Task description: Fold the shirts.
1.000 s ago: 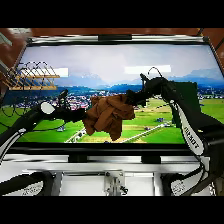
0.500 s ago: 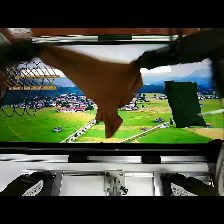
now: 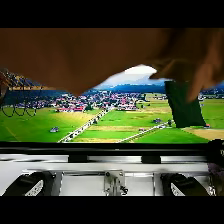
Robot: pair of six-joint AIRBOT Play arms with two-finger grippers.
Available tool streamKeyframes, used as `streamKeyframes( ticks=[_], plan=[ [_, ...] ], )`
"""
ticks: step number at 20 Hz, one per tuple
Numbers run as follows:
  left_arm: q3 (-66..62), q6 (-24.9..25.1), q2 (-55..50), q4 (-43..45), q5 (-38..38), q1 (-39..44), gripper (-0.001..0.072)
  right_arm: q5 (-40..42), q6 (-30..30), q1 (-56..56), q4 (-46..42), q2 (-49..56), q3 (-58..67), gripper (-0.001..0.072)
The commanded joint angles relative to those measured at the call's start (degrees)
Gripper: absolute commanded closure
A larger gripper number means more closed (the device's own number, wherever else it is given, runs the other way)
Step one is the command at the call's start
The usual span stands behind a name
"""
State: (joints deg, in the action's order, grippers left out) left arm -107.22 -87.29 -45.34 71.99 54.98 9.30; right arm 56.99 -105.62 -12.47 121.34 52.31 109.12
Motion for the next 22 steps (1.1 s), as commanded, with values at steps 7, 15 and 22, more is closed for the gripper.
streamKeyframes(
  ticks=[7,15,22],
  plan=[
    [29.20,-0.20,-2.84,4.81,14.91,-0.07,0.0672,29.77,7.23,-3.15,-3.10,8.52,-19.91,0.0654],
    [59.47,-8.41,-6.97,4.11,1.09,-0.11,0.0671,2.71,9.92,-10.43,-1.29,28.50,-42.07,0.0652],
    [49.88,-9.86,-10.38,4.17,0.13,-5.09,0.0040,11.08,10.45,-3.80,-2.73,26.91,-37.83,0.0124]
  ],
)
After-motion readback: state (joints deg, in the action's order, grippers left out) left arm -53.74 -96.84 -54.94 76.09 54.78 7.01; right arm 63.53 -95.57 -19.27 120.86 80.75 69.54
